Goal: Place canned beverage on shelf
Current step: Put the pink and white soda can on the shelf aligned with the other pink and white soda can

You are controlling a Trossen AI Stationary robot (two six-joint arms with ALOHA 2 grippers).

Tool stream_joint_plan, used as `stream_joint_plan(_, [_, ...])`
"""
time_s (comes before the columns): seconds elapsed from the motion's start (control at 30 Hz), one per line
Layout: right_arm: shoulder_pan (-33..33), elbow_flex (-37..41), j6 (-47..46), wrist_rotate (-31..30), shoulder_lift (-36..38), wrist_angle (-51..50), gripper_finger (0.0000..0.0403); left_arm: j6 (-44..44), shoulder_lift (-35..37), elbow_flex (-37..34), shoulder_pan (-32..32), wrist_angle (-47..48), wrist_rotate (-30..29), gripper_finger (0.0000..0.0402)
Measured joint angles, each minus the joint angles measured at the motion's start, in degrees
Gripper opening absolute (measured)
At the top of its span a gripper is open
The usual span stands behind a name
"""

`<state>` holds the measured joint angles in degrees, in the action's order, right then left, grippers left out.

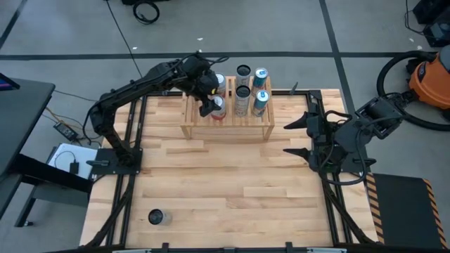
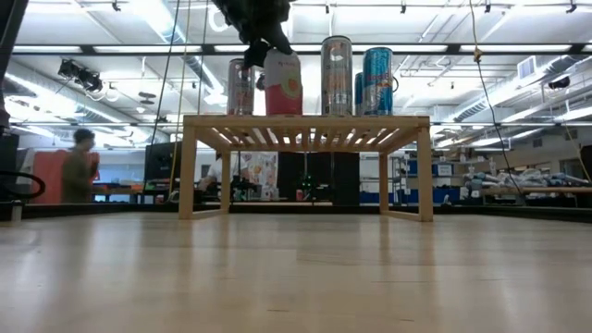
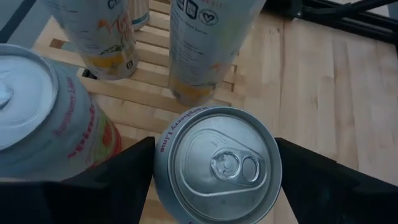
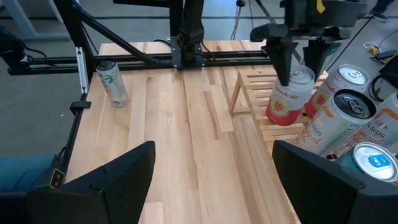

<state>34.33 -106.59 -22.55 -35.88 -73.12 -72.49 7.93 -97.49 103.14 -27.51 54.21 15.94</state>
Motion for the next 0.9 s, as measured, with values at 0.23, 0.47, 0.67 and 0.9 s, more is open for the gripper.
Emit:
stream_joint_plan(0.23, [0.02,0.0,-0.02,1.22,0.0,0.02,0.0334,0.49,-0.38,0.06,0.07,-0.3,-0.02,0.0315])
stream_joint_plan(0.47, [0.02,0.0,-0.02,1.2,0.0,0.02,0.0334,0.21,-0.38,0.06,-0.06,-0.14,-0.2,0.0316])
stream_joint_plan(0.67, [0.02,0.0,-0.02,1.18,0.0,0.02,0.0334,-1.5,-0.38,0.06,-0.05,-0.37,-0.69,0.0316])
stream_joint_plan(0.9, [0.02,0.0,-0.04,1.24,0.0,0.04,0.0334,0.98,-0.4,0.04,0.45,-0.72,-0.78,0.0316])
